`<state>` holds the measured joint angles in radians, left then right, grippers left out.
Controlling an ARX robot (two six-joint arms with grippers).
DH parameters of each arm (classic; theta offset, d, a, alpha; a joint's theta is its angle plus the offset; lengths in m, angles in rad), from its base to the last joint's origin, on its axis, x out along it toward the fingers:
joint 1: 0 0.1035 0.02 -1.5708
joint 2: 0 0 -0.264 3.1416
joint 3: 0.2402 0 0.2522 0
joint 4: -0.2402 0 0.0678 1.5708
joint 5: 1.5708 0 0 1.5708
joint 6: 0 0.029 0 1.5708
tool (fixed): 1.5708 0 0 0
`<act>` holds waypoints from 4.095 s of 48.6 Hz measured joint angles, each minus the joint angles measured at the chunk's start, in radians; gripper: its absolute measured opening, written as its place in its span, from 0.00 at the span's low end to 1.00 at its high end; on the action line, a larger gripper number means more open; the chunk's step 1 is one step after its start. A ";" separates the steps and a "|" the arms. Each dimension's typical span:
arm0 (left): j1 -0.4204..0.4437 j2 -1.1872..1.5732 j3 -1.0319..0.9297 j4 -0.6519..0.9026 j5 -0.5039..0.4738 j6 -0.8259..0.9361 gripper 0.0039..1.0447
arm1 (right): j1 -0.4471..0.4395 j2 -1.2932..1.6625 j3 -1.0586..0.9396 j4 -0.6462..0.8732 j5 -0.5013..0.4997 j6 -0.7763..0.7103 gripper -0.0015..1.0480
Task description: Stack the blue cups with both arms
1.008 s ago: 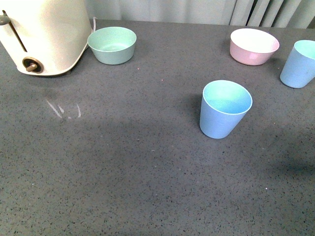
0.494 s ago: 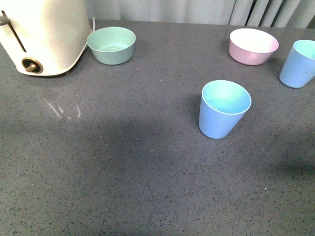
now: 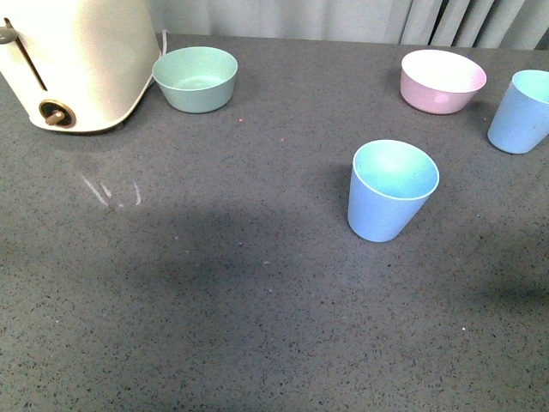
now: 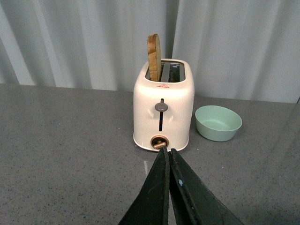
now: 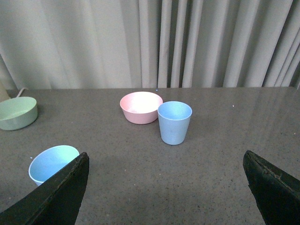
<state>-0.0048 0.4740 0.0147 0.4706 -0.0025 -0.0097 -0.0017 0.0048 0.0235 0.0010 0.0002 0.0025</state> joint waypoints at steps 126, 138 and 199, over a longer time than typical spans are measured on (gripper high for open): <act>0.000 -0.466 0.000 -0.470 0.001 0.002 0.92 | 0.000 2.037 1.199 0.116 0.035 -0.415 0.63; 0.000 -0.466 0.000 -0.470 0.001 0.002 0.92 | 0.000 2.041 1.201 0.082 0.032 -0.414 0.31; 0.000 -0.466 0.000 -0.470 0.001 0.002 0.92 | 0.363 1.576 1.024 -0.312 -0.258 -0.521 0.02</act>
<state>-0.0044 0.0082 0.0151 0.0006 -0.0013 -0.0074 0.3611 1.5810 1.0477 -0.3111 -0.2577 -0.5182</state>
